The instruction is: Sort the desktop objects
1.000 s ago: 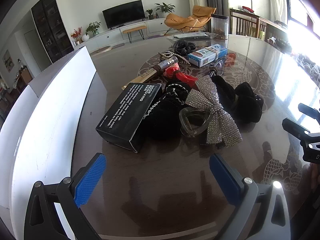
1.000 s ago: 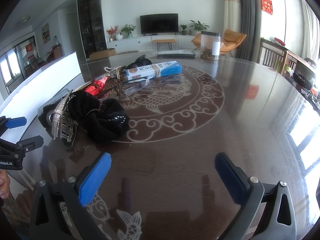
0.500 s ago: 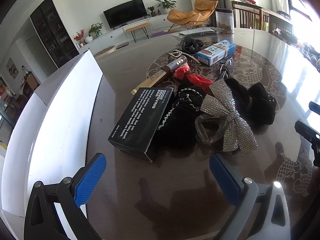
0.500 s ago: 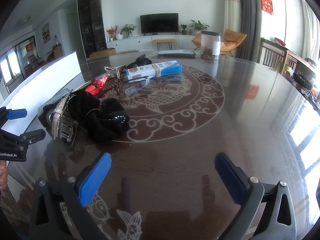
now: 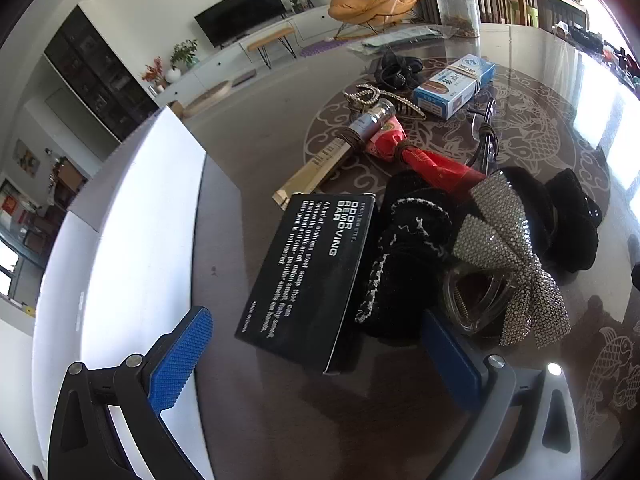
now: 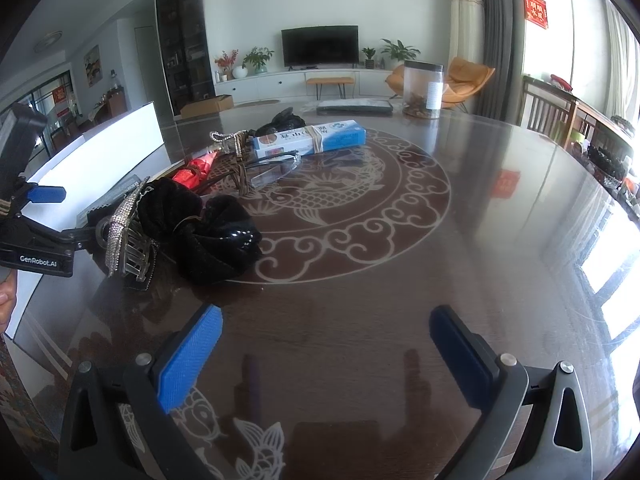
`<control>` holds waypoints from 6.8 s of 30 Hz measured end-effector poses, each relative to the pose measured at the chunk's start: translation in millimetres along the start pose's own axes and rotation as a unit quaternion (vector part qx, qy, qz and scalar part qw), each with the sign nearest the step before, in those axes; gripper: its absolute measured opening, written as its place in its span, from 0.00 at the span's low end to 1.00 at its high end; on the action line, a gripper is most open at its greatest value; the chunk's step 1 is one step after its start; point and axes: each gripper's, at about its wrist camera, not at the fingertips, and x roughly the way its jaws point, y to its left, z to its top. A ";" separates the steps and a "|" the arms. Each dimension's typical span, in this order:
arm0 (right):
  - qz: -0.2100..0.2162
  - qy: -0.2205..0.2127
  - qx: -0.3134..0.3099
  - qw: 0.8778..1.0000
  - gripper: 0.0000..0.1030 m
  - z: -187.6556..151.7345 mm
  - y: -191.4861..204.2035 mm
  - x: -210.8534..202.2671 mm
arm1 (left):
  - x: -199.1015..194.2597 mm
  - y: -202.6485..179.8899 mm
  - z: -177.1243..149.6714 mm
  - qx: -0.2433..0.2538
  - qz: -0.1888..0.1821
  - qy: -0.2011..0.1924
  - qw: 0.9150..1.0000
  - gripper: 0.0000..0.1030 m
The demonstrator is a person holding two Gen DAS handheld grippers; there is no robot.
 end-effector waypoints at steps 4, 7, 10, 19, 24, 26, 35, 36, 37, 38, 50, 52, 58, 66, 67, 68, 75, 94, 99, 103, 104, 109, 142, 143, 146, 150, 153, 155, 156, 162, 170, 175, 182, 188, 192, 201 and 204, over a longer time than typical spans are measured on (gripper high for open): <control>0.001 0.000 -0.001 1.000 1.00 -0.3 0.5 1.9 | 20.5 -14.0 18.1 0.007 -0.016 0.017 1.000 1.00; 0.001 0.001 -0.001 1.000 1.00 -0.3 0.5 2.0 | 19.3 -35.7 31.3 0.034 -0.002 0.001 0.999 1.00; 0.002 0.001 -0.001 1.000 1.00 -2.3 2.6 1.8 | 8.2 -44.8 39.4 0.059 -0.009 -0.009 0.998 1.00; 0.009 0.006 -0.001 1.000 1.00 -2.1 2.9 -1.1 | 7.8 34.8 36.9 -0.057 -0.049 0.004 0.997 1.00; 0.008 0.006 -0.001 1.000 1.00 -1.8 2.4 -1.8 | 17.1 47.2 33.1 -0.098 -0.052 0.009 0.994 1.00; 0.007 0.006 0.000 1.000 1.00 -1.8 2.5 -1.7 | 7.3 49.7 31.3 -0.117 -0.033 -0.013 0.992 1.00; 0.008 0.008 -0.001 1.000 1.00 -0.4 0.6 -3.2 | 19.9 46.0 32.2 -0.116 -0.042 0.000 0.992 1.00; 0.008 0.008 -0.001 1.000 1.00 -0.4 0.6 -3.1 | 25.4 43.4 31.3 -0.114 -0.045 0.006 0.992 1.00; 0.008 0.009 -0.001 1.000 1.00 -0.3 0.6 -3.1 | 31.6 40.6 30.8 -0.111 -0.050 0.014 0.992 1.00; 0.008 0.009 -0.001 1.000 1.00 -0.4 0.7 -3.2 | 36.7 38.5 29.8 -0.110 -0.056 0.021 0.992 1.00; 0.009 0.009 -0.001 1.000 1.00 -0.4 0.6 -4.0 | 58.2 35.7 25.7 -0.123 -0.117 0.043 0.985 1.00; 0.009 0.009 -0.001 1.000 1.00 -0.5 0.7 -3.8 | 58.3 35.9 25.4 -0.122 -0.118 0.046 0.984 1.00; 0.009 0.009 -0.001 1.000 1.00 -0.4 0.6 -3.8 | 41.2 46.6 9.5 -0.158 -0.097 0.015 0.982 0.57; 0.016 0.009 0.001 1.000 1.00 1.0 -0.6 -5.0 | 7.3 43.3 -44.5 -0.159 -0.088 -0.009 0.983 0.57; 0.019 0.009 0.001 1.000 1.00 1.1 -0.5 -5.3 | 4.2 41.9 -49.6 -0.157 -0.088 -0.015 0.984 0.58; 0.020 0.008 0.000 1.000 1.00 0.9 0.2 -5.8 | 1.6 41.5 -54.4 -0.157 -0.087 -0.021 0.984 0.58; 0.032 0.036 -0.013 0.999 1.00 6.2 1.1 2.3 | -1.5 42.7 -63.8 -0.153 -0.088 -0.055 0.983 0.58; 0.109 0.124 -0.160 0.973 0.65 57.9 58.1 79.4 | -2.3 39.3 -63.8 -0.152 -0.095 -0.061 0.982 0.58; 0.096 0.125 -0.166 0.974 0.35 31.7 63.3 43.4 | -15.5 26.6 -76.0 -0.123 -0.118 -0.064 0.983 0.58; 0.082 0.124 -0.125 0.981 0.40 -3.3 51.7 3.8 | -33.4 17.6 -97.7 -0.101 -0.133 -0.065 0.984 0.58; 0.077 0.124 -0.113 0.983 0.47 -8.5 46.9 -1.9 | -36.5 17.7 -102.2 -0.101 -0.133 -0.064 0.984 0.58; 0.098 0.137 -0.066 0.984 0.87 -13.6 25.4 -12.9 | -35.5 26.9 -106.3 -0.116 -0.155 -0.047 0.980 0.84; 0.347 0.065 -0.165 0.921 0.32 136.0 301.9 -66.0 | -136.2 274.0 -131.0 -0.283 -0.051 -0.071 0.955 0.56; 0.359 0.067 -0.176 0.914 0.32 137.2 327.7 -64.1 | -125.6 289.6 -138.0 -0.300 -0.053 -0.058 0.951 0.56; 0.372 0.091 -0.218 0.898 0.32 126.8 395.7 -47.2 | -87.1 322.7 -157.5 -0.338 -0.055 -0.001 0.939 0.56; 0.342 0.130 -0.276 0.889 0.35 94.8 455.7 -15.6 | -46.0 331.5 -172.9 -0.340 -0.018 0.092 0.936 0.57; 0.298 0.140 -0.306 0.893 0.75 75.9 474.8 -0.7 | -24.5 329.9 -179.5 -0.323 -0.015 0.141 0.936 0.57; 0.284 0.147 -0.311 0.895 0.83 67.7 476.5 6.6 | -19.3 325.9 -183.0 -0.315 -0.018 0.142 0.938 0.64; 0.274 0.138 -0.328 0.893 0.83 63.1 473.6 9.0 | -18.1 323.4 -183.4 -0.307 -0.008 0.145 0.941 0.67; 0.246 0.152 -0.352 0.890 0.82 61.9 473.2 9.0 | -21.3 301.9 -176.8 -0.255 0.054 0.139 0.955 0.67; 0.238 0.148 -0.336 0.899 0.82 57.5 438.0 -0.7 | -39.7 262.2 -174.1 -0.250 0.038 0.117 0.960 0.67; 0.258 0.114 -0.309 0.908 0.84 63.0 422.3 -3.3 | -49.1 252.5 -169.4 -0.275 0.038 0.084 0.957 0.69; 0.249 -0.011 -0.186 0.950 1.00 98.4 319.1 -34.6 | -130.7 228.1 -141.4 -0.276 0.051 -0.067 0.958 0.85; 0.128 0.019 -0.038 0.991 1.00 80.0 152.8 -8.0 | -191.8 145.0 -89.7 -0.192 -0.058 -0.147 0.969 0.86; 0.033 0.079 0.000 0.996 1.00 37.2 56.1 -3.1 | -200.4 58.7 -55.7 -0.120 -0.148 -0.130 0.973 0.96; -0.020 0.122 0.005 0.992 1.00 1.4 -2.6 10.2 | -101.3 -64.9 -50.7 -0.083 -0.153 -0.011 0.985 0.96; -0.024 0.117 -0.006 0.993 1.00 7.0 -1.4 20.8 | -83.4 -66.7 -52.7 -0.085 -0.130 -0.006 0.988 0.96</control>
